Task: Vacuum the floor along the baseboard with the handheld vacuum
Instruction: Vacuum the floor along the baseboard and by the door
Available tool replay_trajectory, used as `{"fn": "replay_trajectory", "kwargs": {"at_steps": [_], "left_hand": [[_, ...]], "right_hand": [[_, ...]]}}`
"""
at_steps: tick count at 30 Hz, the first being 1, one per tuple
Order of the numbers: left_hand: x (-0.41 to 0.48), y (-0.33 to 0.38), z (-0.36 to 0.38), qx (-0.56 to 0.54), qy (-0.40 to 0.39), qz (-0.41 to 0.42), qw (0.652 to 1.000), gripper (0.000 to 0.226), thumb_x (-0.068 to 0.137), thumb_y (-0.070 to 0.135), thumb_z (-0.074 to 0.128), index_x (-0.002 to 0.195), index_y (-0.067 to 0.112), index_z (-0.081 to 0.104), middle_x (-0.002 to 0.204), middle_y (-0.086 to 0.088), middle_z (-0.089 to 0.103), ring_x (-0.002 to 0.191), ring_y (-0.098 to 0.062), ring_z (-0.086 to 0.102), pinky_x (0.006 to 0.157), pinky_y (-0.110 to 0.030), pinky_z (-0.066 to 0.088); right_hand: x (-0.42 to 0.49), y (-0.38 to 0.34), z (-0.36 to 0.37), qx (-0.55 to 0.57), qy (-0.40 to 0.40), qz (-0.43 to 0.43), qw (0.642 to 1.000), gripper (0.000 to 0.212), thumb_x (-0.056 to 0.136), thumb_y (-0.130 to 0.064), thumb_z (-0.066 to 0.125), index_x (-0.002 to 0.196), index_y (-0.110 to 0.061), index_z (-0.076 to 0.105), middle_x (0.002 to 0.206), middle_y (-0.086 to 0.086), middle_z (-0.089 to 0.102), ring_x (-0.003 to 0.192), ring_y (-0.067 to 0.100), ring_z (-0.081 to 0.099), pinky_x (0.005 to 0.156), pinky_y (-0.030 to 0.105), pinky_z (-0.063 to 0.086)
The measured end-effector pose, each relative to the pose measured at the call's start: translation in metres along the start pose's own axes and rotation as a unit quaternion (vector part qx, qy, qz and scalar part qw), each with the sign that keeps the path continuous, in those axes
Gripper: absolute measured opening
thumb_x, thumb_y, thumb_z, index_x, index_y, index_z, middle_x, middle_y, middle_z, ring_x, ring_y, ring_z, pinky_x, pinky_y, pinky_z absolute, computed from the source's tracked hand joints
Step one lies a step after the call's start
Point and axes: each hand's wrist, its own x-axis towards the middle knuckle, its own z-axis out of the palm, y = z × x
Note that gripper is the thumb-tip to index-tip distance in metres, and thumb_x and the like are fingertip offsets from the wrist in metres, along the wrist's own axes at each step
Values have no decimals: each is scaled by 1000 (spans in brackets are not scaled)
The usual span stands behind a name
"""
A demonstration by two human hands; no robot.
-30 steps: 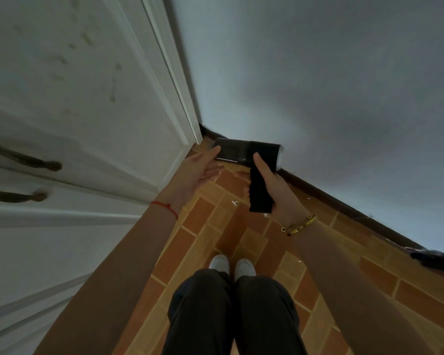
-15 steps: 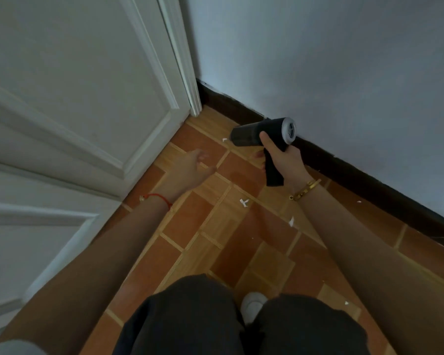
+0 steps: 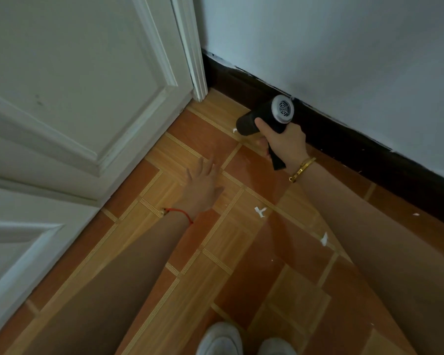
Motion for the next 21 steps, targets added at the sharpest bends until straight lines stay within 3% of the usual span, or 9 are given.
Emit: {"fn": "replay_trajectory", "kwargs": {"at_steps": [3, 8, 16, 21], "left_hand": [[1, -2, 13, 0, -20, -23, 1000, 91, 96, 37, 59, 159, 18, -3, 168, -3, -14, 153, -31, -17, 117, -66, -7], [0, -6, 26, -5, -4, -24, 1000, 104, 90, 35, 67, 158, 20, -10, 167, 1, -20, 152, -27, -23, 117, -63, -13], [1, -9, 34, -15, 11, -19, 1000, 104, 90, 32, 67, 158, 21, -10, 166, 2, -22, 151, -27, -24, 120, -61, -9], [1, -8, 33, -18, 3, -19, 1000, 103, 91, 32, 67, 158, 21, -10, 166, 2, -21, 152, -28, -23, 120, -62, -7]], "right_hand": [[15, 5, 11, -10, 1, -5, 1000, 31, 84, -41, 70, 83, -10, 68, 61, -1, 68, 34, 1, 55, 38, 15, 45], [29, 14, 25, -33, 7, -20, 999, 33, 84, -41, 71, 91, -9, 67, 65, 0, 68, 36, -3, 56, 37, 11, 42], [32, 16, 19, -57, -3, -9, 998, 42, 84, -44, 70, 88, -3, 70, 61, 2, 68, 34, 5, 55, 38, 18, 49], [11, 25, 6, -119, -32, -33, 992, 42, 84, -48, 68, 77, -6, 68, 56, -1, 68, 33, 3, 55, 40, 14, 47]]}}
